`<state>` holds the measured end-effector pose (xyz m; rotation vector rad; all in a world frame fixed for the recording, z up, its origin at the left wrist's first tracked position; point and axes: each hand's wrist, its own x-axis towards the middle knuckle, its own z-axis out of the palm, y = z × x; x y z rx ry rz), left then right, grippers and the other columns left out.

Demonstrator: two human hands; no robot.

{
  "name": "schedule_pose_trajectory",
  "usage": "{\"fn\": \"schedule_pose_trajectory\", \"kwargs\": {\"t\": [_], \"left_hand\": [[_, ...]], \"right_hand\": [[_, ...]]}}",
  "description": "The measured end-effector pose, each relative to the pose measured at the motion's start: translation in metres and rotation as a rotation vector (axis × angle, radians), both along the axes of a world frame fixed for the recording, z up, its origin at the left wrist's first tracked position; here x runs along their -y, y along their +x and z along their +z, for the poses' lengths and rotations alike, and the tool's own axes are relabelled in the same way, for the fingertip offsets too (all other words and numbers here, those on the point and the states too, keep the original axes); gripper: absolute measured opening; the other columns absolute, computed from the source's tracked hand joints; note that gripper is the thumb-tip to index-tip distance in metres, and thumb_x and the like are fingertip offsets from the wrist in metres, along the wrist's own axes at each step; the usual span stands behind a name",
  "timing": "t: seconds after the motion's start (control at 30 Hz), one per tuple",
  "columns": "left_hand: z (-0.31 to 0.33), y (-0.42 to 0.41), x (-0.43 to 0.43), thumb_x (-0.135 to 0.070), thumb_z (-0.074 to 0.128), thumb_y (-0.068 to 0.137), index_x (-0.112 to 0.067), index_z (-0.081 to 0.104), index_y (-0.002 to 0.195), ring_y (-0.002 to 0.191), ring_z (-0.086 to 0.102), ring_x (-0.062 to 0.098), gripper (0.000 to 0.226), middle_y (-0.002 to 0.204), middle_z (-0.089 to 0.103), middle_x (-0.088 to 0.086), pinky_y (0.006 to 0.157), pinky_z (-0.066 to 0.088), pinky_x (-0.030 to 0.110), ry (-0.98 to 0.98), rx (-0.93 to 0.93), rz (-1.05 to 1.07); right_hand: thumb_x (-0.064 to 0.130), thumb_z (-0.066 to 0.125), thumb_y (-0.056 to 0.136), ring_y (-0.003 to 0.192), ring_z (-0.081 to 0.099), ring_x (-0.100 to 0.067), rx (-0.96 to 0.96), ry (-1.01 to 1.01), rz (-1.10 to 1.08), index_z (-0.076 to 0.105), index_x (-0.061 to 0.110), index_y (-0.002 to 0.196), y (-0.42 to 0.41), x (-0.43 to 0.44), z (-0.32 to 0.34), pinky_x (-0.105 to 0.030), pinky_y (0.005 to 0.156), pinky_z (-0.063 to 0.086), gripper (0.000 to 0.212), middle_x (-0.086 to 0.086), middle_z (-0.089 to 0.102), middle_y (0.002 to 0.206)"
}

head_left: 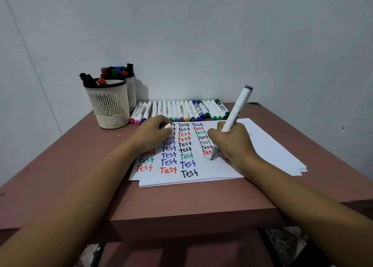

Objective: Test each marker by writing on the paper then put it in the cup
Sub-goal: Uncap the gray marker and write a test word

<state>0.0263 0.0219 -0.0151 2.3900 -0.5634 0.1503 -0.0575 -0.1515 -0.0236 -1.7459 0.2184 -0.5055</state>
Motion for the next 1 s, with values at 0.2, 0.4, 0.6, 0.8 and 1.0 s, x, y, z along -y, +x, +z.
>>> {"fn": "schedule_pose_trajectory", "kwargs": {"t": [0.2,0.4,0.6,0.8,1.0], "left_hand": [[-0.0001,0.0005,-0.0004,-0.022,0.051,0.095,-0.014,0.055,0.120,0.093,0.047,0.010,0.027,0.103,0.050,-0.005,0.076,0.033,0.022,-0.005,0.001,-0.001],[-0.0001,0.0005,-0.0004,-0.021,0.051,0.095,-0.013,0.055,0.118,0.093,0.048,0.010,0.025,0.105,0.053,-0.002,0.076,0.033,0.022,-0.011,0.002,-0.012],[0.0004,0.0000,-0.0006,-0.023,0.051,0.095,-0.014,0.055,0.119,0.093,0.047,0.009,0.026,0.103,0.051,-0.005,0.076,0.033,0.021,-0.005,-0.001,-0.011],[0.0006,-0.0002,0.0006,-0.023,0.051,0.095,-0.014,0.055,0.119,0.093,0.047,0.009,0.026,0.103,0.051,-0.005,0.076,0.033,0.021,0.004,0.003,-0.005],[0.0010,0.0003,-0.0002,-0.023,0.051,0.095,-0.014,0.055,0.119,0.092,0.047,0.009,0.026,0.103,0.050,-0.004,0.076,0.033,0.021,0.004,-0.002,-0.005]], "right_hand": [[0.003,0.057,0.079,0.033,0.035,-0.006,0.036,-0.006,-0.048,0.033,0.016,0.053,-0.0017,0.0010,0.0007,-0.018,0.040,0.032,0.038,0.010,0.032,0.040],[0.002,0.056,0.079,0.040,0.039,-0.013,0.013,-0.005,-0.045,0.032,0.016,0.053,-0.0009,0.0004,0.0015,-0.021,0.045,0.037,0.038,0.006,0.033,0.044],[0.005,0.057,0.079,0.046,0.037,-0.015,-0.006,-0.006,-0.045,0.034,0.016,0.054,-0.0006,0.0005,0.0005,-0.024,0.050,0.035,0.036,0.000,0.037,0.053],[0.006,0.057,0.080,0.042,0.038,-0.012,0.038,0.013,-0.127,0.039,0.016,0.057,-0.0028,0.0018,0.0010,-0.021,0.046,0.032,0.031,0.003,0.039,0.052],[0.007,0.056,0.080,0.049,0.042,-0.015,0.006,-0.042,-0.129,0.038,0.014,0.058,-0.0019,0.0011,0.0022,-0.026,0.053,0.038,0.030,0.002,0.040,0.054]]}}
